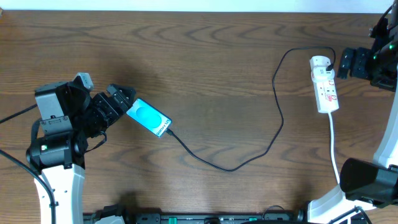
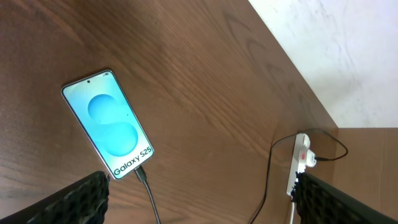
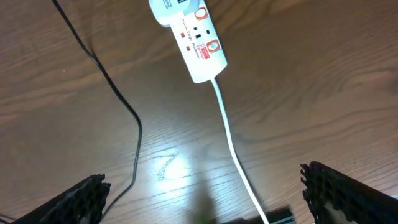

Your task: Plug charger to phone and switch on socket

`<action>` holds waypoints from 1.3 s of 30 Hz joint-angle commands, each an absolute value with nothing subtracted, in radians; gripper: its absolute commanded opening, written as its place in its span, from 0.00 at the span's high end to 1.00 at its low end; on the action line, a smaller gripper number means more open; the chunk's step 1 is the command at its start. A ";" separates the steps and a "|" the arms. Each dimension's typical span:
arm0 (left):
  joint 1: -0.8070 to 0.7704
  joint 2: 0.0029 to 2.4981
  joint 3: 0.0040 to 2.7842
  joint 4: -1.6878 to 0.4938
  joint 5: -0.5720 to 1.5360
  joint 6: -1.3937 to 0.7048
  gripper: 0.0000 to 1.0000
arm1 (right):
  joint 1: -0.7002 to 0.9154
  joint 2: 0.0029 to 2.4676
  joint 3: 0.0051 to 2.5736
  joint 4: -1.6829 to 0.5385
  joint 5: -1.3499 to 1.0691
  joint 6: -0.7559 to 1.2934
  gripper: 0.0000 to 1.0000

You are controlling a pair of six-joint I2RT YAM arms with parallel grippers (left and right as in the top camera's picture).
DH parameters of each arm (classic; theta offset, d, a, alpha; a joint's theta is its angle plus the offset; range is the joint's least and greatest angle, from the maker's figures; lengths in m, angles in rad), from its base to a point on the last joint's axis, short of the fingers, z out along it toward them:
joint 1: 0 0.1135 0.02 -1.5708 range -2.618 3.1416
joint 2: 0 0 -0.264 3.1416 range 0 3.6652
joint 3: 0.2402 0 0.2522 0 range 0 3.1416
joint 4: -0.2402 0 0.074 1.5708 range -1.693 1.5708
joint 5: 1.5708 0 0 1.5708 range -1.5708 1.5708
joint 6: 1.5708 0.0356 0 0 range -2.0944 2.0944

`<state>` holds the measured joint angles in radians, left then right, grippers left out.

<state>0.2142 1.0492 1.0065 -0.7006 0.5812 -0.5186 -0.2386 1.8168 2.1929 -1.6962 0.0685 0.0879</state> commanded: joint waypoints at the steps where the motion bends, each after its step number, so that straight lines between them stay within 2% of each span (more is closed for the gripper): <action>1: 0.217 1.051 1.010 -0.703 0.591 -0.498 0.05 | -0.234 1.794 2.200 -1.697 0.084 0.100 0.01; 13: 0.216 1.051 1.010 -0.722 0.582 -0.496 0.05 | -0.234 1.793 2.200 -1.697 0.084 0.100 0.01; 20: 0.204 0.974 0.957 -0.913 0.300 -0.493 0.05 | -0.234 1.793 2.200 -1.697 0.084 0.100 0.01; 24: 0.133 0.840 0.866 -0.895 0.186 -0.494 0.05 | -0.234 1.793 2.200 -1.697 0.084 0.100 0.01; 29: 0.018 0.594 0.707 -0.698 0.094 -0.494 0.05 | -0.234 1.793 2.200 -1.697 0.084 0.100 0.01; 32: -0.009 0.422 0.585 -0.472 0.076 -0.494 0.05 | -0.234 1.793 2.200 -1.697 0.084 0.100 0.01; 39: -0.007 0.189 0.346 0.012 0.011 -0.494 0.05 | -0.234 1.793 2.200 -1.697 0.084 0.100 0.01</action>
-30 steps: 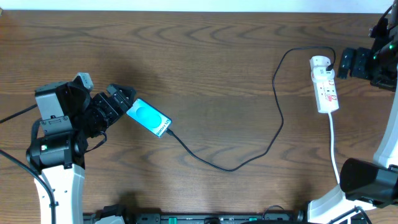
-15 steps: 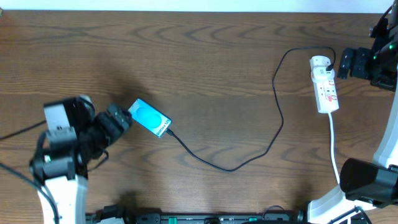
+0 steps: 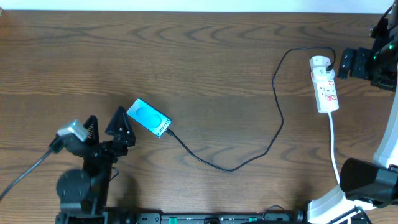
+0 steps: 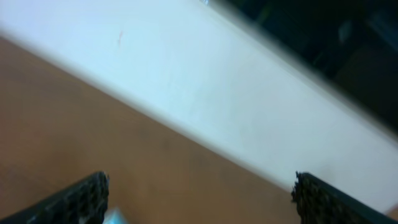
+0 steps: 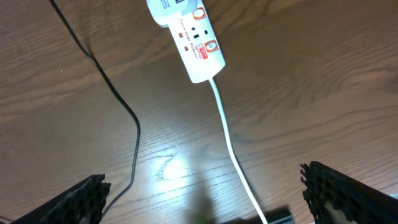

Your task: Plug charger to phone and switch on socket

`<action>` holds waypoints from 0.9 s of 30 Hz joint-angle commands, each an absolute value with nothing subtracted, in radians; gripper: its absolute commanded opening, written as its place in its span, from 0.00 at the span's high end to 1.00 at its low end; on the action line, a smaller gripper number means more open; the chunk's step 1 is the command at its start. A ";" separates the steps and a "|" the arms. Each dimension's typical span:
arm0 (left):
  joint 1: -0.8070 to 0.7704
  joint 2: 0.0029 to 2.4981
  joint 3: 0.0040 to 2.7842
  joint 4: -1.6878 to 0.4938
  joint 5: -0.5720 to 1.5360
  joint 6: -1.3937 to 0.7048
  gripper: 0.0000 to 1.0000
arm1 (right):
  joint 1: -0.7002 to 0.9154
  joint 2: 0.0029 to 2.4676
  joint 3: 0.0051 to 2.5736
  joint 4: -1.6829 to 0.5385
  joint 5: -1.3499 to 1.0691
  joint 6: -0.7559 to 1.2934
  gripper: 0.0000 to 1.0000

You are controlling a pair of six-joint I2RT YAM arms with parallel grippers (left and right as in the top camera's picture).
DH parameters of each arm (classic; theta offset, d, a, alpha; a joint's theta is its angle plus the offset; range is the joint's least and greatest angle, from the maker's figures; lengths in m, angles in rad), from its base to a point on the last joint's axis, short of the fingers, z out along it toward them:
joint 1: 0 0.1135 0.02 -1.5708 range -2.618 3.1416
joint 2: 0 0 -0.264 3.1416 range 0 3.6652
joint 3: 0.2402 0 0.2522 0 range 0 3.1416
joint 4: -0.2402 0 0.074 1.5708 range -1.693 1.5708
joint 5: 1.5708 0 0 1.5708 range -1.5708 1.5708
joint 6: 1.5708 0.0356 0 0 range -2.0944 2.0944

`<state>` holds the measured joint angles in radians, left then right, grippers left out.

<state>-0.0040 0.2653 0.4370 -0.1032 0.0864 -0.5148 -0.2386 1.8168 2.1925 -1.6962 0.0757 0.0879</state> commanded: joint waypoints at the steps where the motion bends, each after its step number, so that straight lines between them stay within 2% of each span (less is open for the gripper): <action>1: -0.005 0.170 0.324 0.047 -0.001 -0.494 0.05 | -0.234 1.793 2.200 -1.697 0.084 0.100 0.01; 4: -0.005 0.117 0.266 0.113 -0.052 -0.494 0.05 | -0.234 1.793 2.200 -1.697 0.084 0.100 0.01; 11: 0.012 0.001 0.180 0.119 -0.116 -0.493 0.05 | -0.234 1.793 2.200 -1.697 0.084 0.100 0.01; 27: 0.022 0.001 0.003 0.022 -0.115 -0.495 0.05 | -0.234 1.793 2.200 -1.697 0.084 0.100 0.01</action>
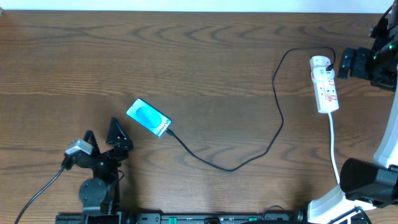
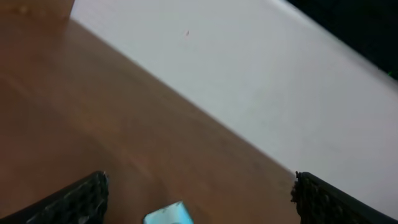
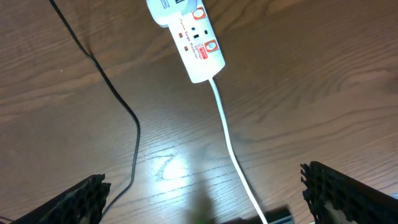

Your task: Plug charger to phone and switch on socket

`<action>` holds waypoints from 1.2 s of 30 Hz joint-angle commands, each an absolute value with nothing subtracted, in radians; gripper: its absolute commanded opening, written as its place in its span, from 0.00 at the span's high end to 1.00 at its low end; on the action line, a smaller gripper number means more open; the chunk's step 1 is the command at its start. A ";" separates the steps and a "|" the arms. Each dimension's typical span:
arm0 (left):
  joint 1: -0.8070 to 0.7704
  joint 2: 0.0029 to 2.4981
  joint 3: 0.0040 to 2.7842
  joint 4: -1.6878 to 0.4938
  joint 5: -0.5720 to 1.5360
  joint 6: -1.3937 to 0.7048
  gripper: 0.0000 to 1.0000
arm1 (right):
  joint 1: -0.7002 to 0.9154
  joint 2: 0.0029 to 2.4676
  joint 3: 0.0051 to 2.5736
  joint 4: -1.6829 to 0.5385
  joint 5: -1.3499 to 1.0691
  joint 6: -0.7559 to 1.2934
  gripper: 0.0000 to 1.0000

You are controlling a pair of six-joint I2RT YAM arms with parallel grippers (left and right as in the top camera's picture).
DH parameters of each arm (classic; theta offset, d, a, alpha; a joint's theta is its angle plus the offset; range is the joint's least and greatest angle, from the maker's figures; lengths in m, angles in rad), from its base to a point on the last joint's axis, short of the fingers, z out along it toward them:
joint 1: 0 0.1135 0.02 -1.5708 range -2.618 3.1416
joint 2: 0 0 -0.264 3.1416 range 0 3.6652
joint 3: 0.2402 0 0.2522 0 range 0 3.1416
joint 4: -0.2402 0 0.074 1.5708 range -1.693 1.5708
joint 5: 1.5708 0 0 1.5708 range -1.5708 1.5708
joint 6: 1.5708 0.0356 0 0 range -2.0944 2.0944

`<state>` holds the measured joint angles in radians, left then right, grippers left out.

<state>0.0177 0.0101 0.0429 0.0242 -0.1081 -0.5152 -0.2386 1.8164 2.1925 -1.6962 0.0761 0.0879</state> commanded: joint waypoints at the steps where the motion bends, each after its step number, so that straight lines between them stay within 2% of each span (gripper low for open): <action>1: 0.022 0.001 0.004 -0.022 -0.113 -0.503 0.05 | -0.234 1.793 2.200 -1.697 0.084 0.100 0.01; 36: 0.022 0.004 0.004 -0.067 -0.087 -0.471 0.05 | -0.234 1.793 2.200 -1.697 0.084 0.100 0.01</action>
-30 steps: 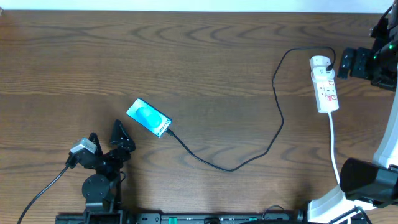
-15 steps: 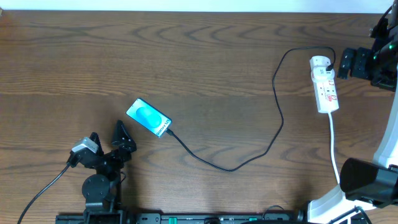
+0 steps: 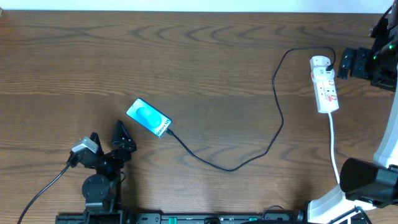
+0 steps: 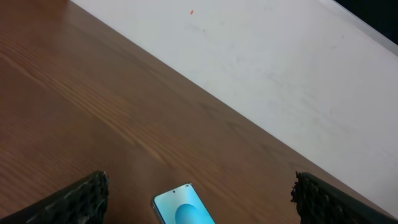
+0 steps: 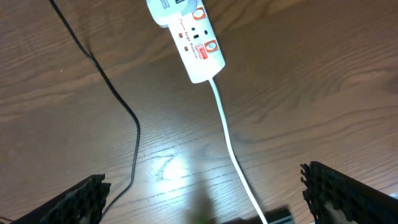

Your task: Plug charger to phone and switch on socket

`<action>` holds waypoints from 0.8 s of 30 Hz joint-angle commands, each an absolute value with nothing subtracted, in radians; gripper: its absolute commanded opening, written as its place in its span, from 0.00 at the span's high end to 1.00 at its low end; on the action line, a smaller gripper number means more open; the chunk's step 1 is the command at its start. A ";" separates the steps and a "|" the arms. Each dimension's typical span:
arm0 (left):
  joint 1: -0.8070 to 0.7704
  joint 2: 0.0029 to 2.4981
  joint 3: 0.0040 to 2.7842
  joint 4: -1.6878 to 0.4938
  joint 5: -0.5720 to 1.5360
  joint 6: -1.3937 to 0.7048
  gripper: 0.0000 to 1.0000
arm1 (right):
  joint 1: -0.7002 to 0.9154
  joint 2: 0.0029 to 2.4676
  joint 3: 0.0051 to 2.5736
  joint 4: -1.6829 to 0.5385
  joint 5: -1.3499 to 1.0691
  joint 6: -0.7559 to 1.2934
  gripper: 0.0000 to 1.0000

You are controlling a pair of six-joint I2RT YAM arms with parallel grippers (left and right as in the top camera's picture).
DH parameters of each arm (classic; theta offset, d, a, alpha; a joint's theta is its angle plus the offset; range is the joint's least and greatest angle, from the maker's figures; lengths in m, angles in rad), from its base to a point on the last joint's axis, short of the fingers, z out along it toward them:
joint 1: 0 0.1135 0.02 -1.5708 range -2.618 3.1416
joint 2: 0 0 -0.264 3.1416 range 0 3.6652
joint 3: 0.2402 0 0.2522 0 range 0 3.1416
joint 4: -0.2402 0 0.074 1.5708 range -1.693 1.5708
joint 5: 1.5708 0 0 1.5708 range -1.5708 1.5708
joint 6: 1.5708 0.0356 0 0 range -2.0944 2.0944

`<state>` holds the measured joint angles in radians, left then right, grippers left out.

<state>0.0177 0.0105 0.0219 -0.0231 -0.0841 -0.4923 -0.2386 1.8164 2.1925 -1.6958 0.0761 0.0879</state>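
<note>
A phone (image 3: 148,117) with a lit blue screen lies left of the table's middle. A black cable (image 3: 231,167) joins its lower right end and loops across to a white charger at the far end of the white power strip (image 3: 326,87). My left gripper (image 3: 107,138) is open and empty, near the front edge and short of the phone; the phone's top (image 4: 181,208) shows low between its fingers. My right gripper (image 5: 205,199) is open and empty, above the strip (image 5: 193,46) and its white lead (image 5: 227,137).
Brown wooden table (image 3: 205,56) with a white wall along its far edge (image 4: 280,74). The strip's white lead (image 3: 334,149) runs toward the front right, past the right arm's base (image 3: 367,180). The left arm is folded low at the front left.
My left gripper has shifted slightly right, and its camera now shows more of the phone's top, sharply. The phone, the cable, the strip and the right arm have not moved.
My left gripper stood open right at the phone's upper left end, with the cable joined to the phone. Then it was back near the front edge, apart from the phone, and the arm is now folded there. The right gripper stayed open over the strip throughout.
</note>
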 commanded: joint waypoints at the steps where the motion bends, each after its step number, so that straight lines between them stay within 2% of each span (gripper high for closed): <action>1: 0.022 0.004 0.004 -0.067 -0.087 -0.471 0.05 | -0.234 1.793 2.200 -1.697 0.084 0.100 0.01; 13: 0.022 0.004 0.004 -0.067 -0.087 -0.471 0.05 | -0.231 1.769 2.167 -1.635 0.041 0.101 0.01; 18: 0.022 0.004 0.004 -0.067 -0.087 -0.471 0.05 | -0.174 1.666 1.982 -1.368 -0.074 0.101 0.01; 24: 0.022 0.004 0.004 -0.067 -0.087 -0.471 0.05 | -0.059 1.466 1.623 -0.906 -0.077 0.100 0.01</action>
